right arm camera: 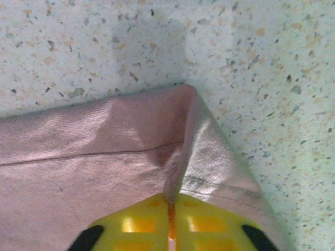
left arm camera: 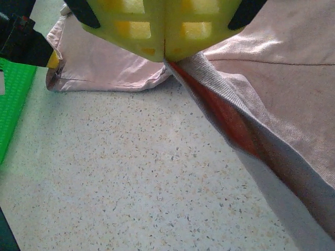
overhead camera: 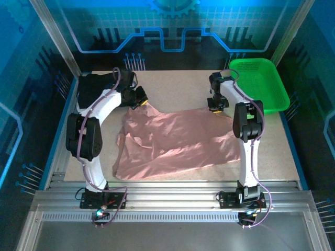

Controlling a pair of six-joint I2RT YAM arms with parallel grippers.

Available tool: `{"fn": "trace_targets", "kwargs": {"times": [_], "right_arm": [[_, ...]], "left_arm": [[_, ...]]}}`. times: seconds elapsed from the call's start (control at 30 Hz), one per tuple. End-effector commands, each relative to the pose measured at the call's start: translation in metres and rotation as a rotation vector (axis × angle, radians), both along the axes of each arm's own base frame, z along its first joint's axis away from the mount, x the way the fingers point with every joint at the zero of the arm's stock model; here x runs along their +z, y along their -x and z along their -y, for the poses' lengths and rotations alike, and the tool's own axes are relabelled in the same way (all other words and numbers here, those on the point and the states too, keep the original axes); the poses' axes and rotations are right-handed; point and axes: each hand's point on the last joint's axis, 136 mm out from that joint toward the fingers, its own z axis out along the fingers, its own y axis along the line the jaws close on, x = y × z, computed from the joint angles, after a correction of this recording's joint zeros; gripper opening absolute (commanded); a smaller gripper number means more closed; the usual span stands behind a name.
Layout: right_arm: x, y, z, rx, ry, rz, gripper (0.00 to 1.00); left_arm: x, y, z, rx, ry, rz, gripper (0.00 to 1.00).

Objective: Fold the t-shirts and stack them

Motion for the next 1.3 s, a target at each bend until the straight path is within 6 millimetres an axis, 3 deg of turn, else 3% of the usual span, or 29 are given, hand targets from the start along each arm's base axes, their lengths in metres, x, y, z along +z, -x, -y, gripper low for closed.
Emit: {"fn": "trace_targets", "kwargs": {"times": [0.0,0.4,0.67,0.83,1.03,1.27], "right_arm": [[0.014,-0.003,0.000,0.000,0.015,0.017,0.01],[0.062,-0.020,0.021,0.049,0.079,0.116,0.00],[0.073,-0.036,0.056,0.071,0.239,0.149,0.00],[0.078,-0.042,0.064,0.077,0.280,0.174,0.00],[0.085,-0.037,0.061,0.076,0.271,0.189,0.00],[0.088,-0.014,0.065,0.064,0.283,0.190,0.00]], "left_arm": [[0.018,0.006,0.002,-0.032,-0.013,0.045,0.00],[0.055,0.010,-0.012,-0.007,-0.020,0.111,0.00],[0.059,0.018,-0.029,0.013,-0.034,0.111,0.00],[0.059,0.021,-0.032,0.008,-0.041,0.105,0.00],[0.060,0.030,-0.030,0.003,-0.028,0.094,0.00],[0.051,0.072,-0.028,0.025,0.022,0.055,0.00]]}}
